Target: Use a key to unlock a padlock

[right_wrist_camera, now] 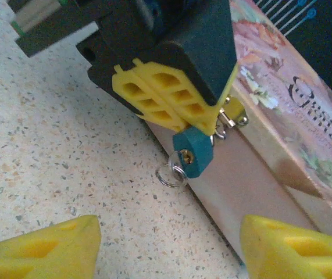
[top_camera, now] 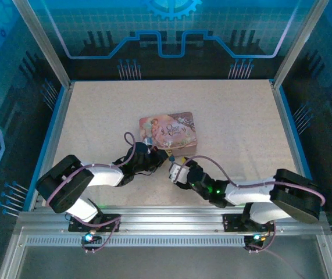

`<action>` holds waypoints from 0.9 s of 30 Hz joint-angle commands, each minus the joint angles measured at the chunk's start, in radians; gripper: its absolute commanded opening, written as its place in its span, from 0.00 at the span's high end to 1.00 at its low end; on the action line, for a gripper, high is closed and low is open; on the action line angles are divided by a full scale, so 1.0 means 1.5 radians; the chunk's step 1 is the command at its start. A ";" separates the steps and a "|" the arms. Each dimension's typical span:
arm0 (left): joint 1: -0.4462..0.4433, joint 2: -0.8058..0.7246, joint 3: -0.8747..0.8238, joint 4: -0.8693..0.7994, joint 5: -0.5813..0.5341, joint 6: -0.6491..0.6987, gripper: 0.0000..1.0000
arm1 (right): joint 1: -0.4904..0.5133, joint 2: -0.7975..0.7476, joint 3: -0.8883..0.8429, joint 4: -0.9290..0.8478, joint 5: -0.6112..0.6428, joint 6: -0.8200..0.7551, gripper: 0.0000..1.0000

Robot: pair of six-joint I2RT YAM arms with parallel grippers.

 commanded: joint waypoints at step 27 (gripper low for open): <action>-0.009 -0.006 0.007 -0.009 0.050 -0.050 1.00 | 0.009 0.116 0.057 0.112 0.052 0.022 0.73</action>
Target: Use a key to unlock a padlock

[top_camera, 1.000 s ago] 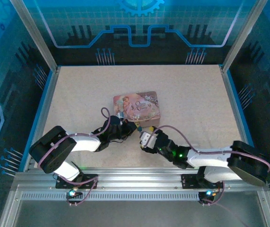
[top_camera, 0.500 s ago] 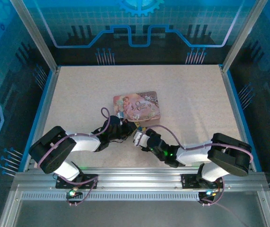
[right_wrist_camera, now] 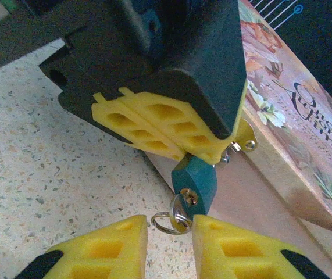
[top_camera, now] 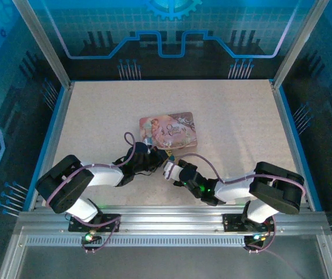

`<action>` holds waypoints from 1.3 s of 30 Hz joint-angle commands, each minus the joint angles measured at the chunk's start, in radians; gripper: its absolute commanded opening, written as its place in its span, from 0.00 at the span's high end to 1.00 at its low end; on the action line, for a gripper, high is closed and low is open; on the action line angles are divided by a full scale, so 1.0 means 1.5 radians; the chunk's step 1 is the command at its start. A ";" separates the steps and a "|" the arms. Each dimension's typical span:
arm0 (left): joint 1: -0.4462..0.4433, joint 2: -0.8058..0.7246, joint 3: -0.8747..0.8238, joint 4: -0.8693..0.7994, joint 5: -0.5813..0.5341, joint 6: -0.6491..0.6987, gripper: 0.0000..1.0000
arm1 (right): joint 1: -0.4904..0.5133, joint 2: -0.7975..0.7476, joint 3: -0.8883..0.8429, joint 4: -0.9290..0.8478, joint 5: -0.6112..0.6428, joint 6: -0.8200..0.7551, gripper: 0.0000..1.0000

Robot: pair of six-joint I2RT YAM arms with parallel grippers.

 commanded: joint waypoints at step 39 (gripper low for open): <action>-0.012 0.013 0.001 0.011 0.050 -0.055 1.00 | -0.072 0.001 0.015 0.031 -0.073 0.174 0.98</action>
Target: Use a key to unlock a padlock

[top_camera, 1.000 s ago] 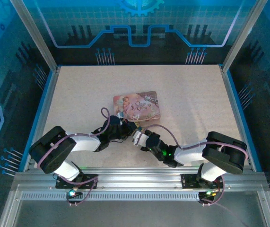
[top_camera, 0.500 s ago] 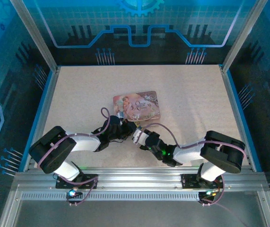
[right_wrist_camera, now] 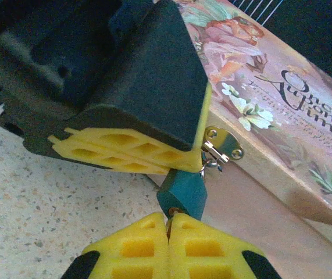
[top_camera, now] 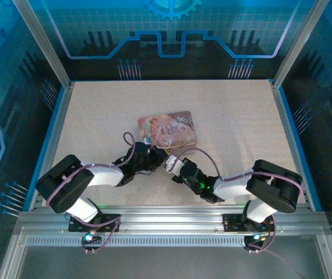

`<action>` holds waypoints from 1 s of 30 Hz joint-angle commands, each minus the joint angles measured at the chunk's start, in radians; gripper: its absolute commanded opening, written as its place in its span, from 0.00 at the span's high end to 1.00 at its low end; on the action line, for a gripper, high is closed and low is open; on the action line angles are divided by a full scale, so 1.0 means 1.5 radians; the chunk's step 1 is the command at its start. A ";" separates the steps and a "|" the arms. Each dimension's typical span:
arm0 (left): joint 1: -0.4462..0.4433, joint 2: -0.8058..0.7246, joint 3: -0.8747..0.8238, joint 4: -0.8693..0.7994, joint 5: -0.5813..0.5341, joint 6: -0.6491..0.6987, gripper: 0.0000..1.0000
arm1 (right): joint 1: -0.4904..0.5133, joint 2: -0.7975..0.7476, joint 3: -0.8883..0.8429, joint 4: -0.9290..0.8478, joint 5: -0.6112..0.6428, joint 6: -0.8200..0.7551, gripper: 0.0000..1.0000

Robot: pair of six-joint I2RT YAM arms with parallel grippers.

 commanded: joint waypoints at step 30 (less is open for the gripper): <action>-0.015 0.049 0.003 0.024 0.069 -0.042 1.00 | -0.242 0.007 0.014 -0.025 -0.451 0.361 0.99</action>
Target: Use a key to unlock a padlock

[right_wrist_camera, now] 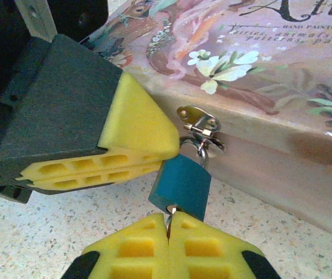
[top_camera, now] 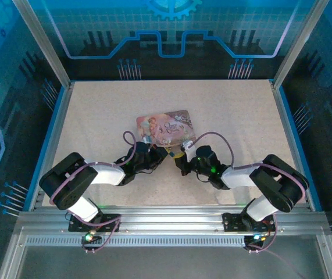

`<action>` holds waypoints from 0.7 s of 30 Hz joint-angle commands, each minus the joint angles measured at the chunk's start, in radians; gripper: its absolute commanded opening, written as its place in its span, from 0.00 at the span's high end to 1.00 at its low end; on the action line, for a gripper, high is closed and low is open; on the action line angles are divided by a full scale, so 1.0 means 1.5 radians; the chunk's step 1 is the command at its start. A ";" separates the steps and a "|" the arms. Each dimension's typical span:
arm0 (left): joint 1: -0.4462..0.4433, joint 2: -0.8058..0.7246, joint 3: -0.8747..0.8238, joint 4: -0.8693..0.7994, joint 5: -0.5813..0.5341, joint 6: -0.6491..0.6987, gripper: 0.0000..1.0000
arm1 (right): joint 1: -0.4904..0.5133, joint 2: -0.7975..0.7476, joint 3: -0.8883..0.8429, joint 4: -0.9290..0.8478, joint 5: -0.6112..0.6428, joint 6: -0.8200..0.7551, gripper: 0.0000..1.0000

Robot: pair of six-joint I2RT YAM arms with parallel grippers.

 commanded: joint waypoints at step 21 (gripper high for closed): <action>-0.008 0.010 -0.002 -0.043 0.089 -0.021 0.80 | -0.055 0.035 0.033 -0.058 -0.070 0.044 0.99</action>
